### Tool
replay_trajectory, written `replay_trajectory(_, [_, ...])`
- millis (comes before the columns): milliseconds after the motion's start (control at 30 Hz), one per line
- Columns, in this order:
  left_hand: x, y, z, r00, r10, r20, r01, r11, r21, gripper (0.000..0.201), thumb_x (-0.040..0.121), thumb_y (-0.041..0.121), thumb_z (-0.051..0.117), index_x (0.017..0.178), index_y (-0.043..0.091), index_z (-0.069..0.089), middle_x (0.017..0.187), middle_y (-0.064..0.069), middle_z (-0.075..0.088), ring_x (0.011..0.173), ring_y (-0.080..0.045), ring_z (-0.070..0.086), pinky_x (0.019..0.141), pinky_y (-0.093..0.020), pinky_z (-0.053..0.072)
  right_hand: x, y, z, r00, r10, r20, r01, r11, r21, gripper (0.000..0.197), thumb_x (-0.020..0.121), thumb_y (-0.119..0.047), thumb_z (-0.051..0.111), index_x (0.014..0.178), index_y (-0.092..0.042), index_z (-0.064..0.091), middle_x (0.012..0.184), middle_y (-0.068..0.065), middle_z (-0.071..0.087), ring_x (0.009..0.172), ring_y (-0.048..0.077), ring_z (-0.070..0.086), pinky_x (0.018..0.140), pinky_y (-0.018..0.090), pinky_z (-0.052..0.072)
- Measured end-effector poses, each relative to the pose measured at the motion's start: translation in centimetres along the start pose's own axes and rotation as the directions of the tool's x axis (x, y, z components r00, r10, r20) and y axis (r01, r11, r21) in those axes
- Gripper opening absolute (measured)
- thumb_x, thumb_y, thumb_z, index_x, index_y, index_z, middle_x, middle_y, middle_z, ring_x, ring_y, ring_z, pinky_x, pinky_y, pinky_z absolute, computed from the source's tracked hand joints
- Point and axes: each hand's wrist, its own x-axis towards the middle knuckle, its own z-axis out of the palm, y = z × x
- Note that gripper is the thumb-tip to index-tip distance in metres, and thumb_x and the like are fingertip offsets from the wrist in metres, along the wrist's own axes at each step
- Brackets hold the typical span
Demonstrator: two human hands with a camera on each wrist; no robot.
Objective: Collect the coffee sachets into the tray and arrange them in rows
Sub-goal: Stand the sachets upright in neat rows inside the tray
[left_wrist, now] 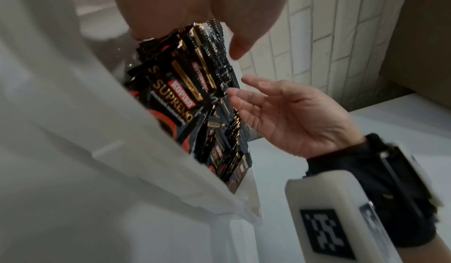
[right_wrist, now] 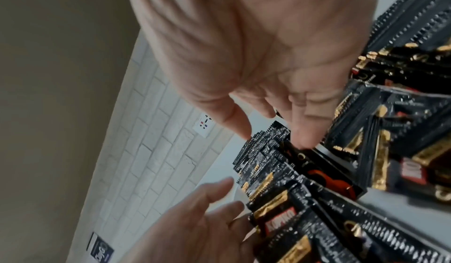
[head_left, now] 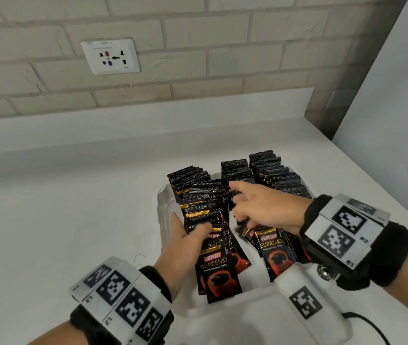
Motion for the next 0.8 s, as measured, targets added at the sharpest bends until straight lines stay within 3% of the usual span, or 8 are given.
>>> replay_trajectory(100, [0.5, 1.2, -0.2, 1.0, 0.025, -0.019, -0.026, 0.999, -0.043, 0.038, 0.096, 0.034, 0.042, 0.132, 0.026, 0.036, 0.121, 0.006, 0.054, 0.094, 0.0, 0.054, 0.081, -0.021, 0.041, 0.5, -0.1, 0.1, 1.0, -0.001, -0.018, 0.002, 0.999, 0.033, 0.06, 0.096, -0.014, 0.042, 0.147, -0.009, 0.01, 0.147, 0.016, 0.031, 0.131, 0.028, 0.039, 0.109, 0.038, 0.033])
replay_trajectory(167, [1.2, 1.6, -0.5, 0.999, 0.017, -0.035, -0.019, 0.998, -0.053, 0.036, 0.096, 0.042, 0.035, 0.128, 0.026, 0.039, 0.11, 0.013, 0.049, 0.086, 0.008, 0.043, 0.087, -0.02, 0.031, 0.9, -0.1, 0.6, 1.0, 0.013, -0.024, -0.011, 0.997, 0.077, 0.062, 0.097, -0.02, 0.042, 0.147, -0.008, 0.009, 0.151, 0.011, 0.024, 0.136, 0.022, 0.031, 0.112, 0.033, 0.027])
replay_trajectory(333, [3.1, 2.6, -0.9, 0.997, 0.072, -0.04, -0.074, 0.995, -0.066, 0.033, 0.102, 0.034, 0.022, 0.094, 0.023, 0.051, 0.09, 0.011, 0.053, 0.077, 0.006, 0.05, 0.074, -0.007, 0.037, 2.3, 0.0, 1.3, 0.996, 0.045, -0.082, -0.025, 0.974, 0.227, 0.062, 0.097, -0.024, 0.043, 0.147, -0.007, 0.011, 0.154, 0.007, 0.016, 0.141, 0.021, 0.02, 0.116, 0.034, 0.019])
replay_trajectory(400, [3.8, 3.1, -0.8, 0.994, 0.066, -0.081, -0.074, 0.993, -0.091, 0.036, 0.103, 0.03, 0.022, 0.08, 0.024, 0.049, 0.071, 0.01, 0.06, 0.056, 0.011, 0.057, 0.051, -0.003, 0.042, 2.8, 0.0, 1.6, 0.994, 0.062, -0.092, -0.035, 0.962, 0.272, 0.063, 0.097, -0.027, 0.043, 0.147, -0.006, 0.011, 0.154, 0.007, 0.016, 0.141, 0.022, 0.02, 0.116, 0.035, 0.019])
replay_trajectory(467, [4.7, 3.0, -0.9, 0.99, 0.051, -0.133, -0.068, 0.99, -0.126, 0.036, 0.102, 0.033, 0.025, 0.081, 0.025, 0.053, 0.077, 0.005, 0.068, 0.062, 0.003, 0.065, 0.054, -0.015, 0.048, 3.3, -0.1, 1.8, 0.993, 0.071, -0.095, -0.04, 0.954, 0.298, 0.065, 0.097, -0.032, 0.042, 0.147, -0.006, 0.01, 0.155, 0.008, 0.015, 0.141, 0.022, 0.018, 0.116, 0.037, 0.017])
replay_trajectory(533, [5.5, 2.9, -0.8, 0.984, 0.031, -0.175, -0.06, 0.984, -0.166, 0.042, 0.1, 0.042, 0.027, 0.091, 0.02, 0.061, 0.096, -0.007, 0.07, 0.086, -0.019, 0.069, 0.071, -0.033, 0.053, 3.6, 0.0, 2.0, 0.993, 0.078, -0.091, -0.042, 0.938, 0.345, 0.066, 0.096, -0.037, 0.041, 0.147, -0.007, 0.012, 0.155, 0.007, 0.016, 0.142, 0.021, 0.017, 0.117, 0.037, 0.016])
replay_trajectory(600, [6.2, 2.7, -0.8, 0.978, 0.016, -0.209, -0.06, 0.977, -0.207, 0.048, 0.097, 0.05, 0.029, 0.096, 0.018, 0.065, 0.102, -0.011, 0.07, 0.095, -0.027, 0.067, 0.086, -0.043, 0.052, 4.0, 0.2, 2.1, 0.994, 0.077, -0.078, -0.04, 0.918, 0.394, 0.065, 0.096, -0.043, 0.037, 0.147, -0.009, 0.016, 0.154, 0.005, 0.019, 0.141, 0.02, 0.018, 0.117, 0.038, 0.015])
replay_trajectory(800, [6.5, 2.4, -0.4, 0.991, -0.005, -0.135, -0.035, 0.955, -0.293, 0.067, 0.088, 0.066, 0.03, 0.114, 0.015, 0.064, 0.113, -0.013, 0.068, 0.101, -0.029, 0.066, 0.092, -0.049, 0.049, 4.5, -0.2, 2.3, 0.994, 0.084, -0.076, -0.034, 0.862, 0.507, 0.066, 0.092, -0.058, 0.026, 0.147, -0.021, 0.023, 0.153, -0.002, 0.024, 0.141, 0.016, 0.021, 0.117, 0.042, 0.015])
